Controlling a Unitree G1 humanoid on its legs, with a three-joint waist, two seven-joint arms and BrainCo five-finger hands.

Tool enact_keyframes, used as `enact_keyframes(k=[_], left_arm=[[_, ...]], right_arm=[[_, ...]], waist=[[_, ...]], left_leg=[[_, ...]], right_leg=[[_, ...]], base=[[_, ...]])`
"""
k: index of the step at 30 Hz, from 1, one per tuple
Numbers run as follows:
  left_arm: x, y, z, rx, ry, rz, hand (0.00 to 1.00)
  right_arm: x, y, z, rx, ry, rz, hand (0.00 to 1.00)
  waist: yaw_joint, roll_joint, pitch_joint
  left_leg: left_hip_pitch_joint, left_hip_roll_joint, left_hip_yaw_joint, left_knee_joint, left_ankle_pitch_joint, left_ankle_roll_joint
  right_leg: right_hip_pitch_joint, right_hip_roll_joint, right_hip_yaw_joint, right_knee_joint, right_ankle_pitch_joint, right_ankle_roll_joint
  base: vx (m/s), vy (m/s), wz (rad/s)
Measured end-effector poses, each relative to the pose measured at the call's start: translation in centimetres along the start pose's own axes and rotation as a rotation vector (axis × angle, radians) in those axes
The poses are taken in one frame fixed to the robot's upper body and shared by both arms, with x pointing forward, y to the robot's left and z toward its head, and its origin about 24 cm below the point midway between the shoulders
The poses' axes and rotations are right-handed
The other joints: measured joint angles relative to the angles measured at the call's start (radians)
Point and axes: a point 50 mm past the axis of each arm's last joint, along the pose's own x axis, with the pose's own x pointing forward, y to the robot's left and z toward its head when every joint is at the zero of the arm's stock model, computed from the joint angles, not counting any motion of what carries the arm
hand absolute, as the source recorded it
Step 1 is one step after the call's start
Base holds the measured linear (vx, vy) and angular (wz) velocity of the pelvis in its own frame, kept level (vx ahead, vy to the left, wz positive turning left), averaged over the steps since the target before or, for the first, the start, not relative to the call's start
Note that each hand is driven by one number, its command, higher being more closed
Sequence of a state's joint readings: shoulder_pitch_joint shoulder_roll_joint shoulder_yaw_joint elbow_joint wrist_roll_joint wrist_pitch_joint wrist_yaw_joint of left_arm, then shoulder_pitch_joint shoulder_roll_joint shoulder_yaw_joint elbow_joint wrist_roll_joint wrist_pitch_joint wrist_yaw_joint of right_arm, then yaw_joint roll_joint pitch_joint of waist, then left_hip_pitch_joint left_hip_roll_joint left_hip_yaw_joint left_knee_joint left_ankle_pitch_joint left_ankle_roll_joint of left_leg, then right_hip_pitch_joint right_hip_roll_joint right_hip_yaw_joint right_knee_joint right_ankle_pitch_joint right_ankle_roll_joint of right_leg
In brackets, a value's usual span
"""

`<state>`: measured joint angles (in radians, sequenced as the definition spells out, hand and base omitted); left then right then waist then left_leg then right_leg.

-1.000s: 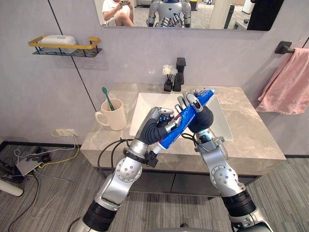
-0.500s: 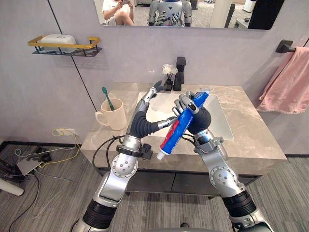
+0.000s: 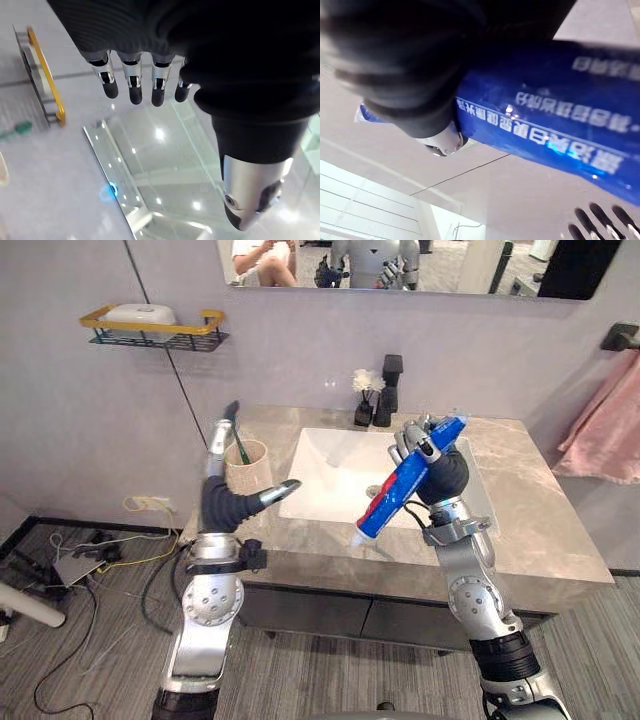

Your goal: Organize washtable

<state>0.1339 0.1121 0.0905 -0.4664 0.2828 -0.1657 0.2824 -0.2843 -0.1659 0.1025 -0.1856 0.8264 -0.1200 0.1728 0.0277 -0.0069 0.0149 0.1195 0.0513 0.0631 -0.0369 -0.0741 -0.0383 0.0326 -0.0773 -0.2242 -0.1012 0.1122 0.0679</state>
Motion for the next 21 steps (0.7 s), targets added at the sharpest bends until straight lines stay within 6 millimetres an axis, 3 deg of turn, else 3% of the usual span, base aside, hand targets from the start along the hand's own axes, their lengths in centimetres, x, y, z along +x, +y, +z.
enact_keyframes(k=[4,7,8,12,13,18,21], left_arm=[[-1.7,2.2,-1.8,0.013,0.129,0.136,0.00],[-4.8,3.7,-5.7,0.072,0.357,0.227,0.00],[-5.1,3.8,-6.1,0.078,0.381,0.233,0.00],[-11.1,4.0,-11.2,0.110,0.733,0.243,0.00],[-14.2,3.7,-13.4,0.106,0.916,0.232,0.00],[-20.5,2.4,-16.0,0.070,1.249,0.108,0.00],[-22.4,2.0,-16.4,0.043,1.340,0.055,0.00]], right_arm=[[0.3,-0.7,1.5,-0.068,-0.068,-0.035,1.00],[0.7,-1.3,2.9,-0.101,-0.133,-0.066,1.00],[0.7,-1.3,3.0,-0.102,-0.138,-0.068,1.00],[0.8,-1.3,3.3,-0.106,-0.159,-0.073,1.00],[0.7,-1.4,3.4,-0.114,-0.160,-0.076,1.00],[0.7,-1.4,3.3,-0.128,-0.159,-0.085,1.00],[0.7,-1.5,3.3,-0.136,-0.164,-0.106,1.00]], waist=[[0.023,-0.003,0.014],[0.043,0.000,0.018],[0.044,0.000,0.018],[0.045,-0.001,0.019],[0.045,-0.002,0.019],[0.045,-0.003,0.019],[0.047,-0.003,0.020]], left_leg=[[-0.003,0.000,-0.009,0.000,0.000,0.000],[-0.005,-0.002,-0.014,-0.001,0.000,0.000],[-0.006,-0.002,-0.017,-0.001,0.000,0.000],[-0.008,-0.003,-0.027,-0.003,0.000,0.000],[-0.010,-0.003,-0.031,-0.004,0.000,0.000],[-0.016,-0.002,-0.035,-0.004,0.000,0.000],[-0.020,-0.002,-0.042,0.000,0.000,0.000]], right_leg=[[0.001,-0.007,-0.009,0.000,-0.002,0.001],[0.002,-0.010,-0.015,0.000,-0.004,0.004],[0.002,-0.010,-0.016,0.000,-0.004,0.004],[0.004,-0.012,-0.024,0.000,-0.009,0.008],[0.003,-0.012,-0.027,0.000,-0.010,0.008],[0.000,-0.012,-0.033,0.000,-0.012,0.008],[0.001,-0.013,-0.042,0.000,-0.012,0.008]], base=[[0.00,0.005,0.07],[0.00,0.002,0.04],[0.00,-0.001,0.13],[-0.01,-0.002,0.08],[-0.01,-0.004,0.05],[-0.01,-0.003,0.02],[-0.02,-0.006,0.07]])
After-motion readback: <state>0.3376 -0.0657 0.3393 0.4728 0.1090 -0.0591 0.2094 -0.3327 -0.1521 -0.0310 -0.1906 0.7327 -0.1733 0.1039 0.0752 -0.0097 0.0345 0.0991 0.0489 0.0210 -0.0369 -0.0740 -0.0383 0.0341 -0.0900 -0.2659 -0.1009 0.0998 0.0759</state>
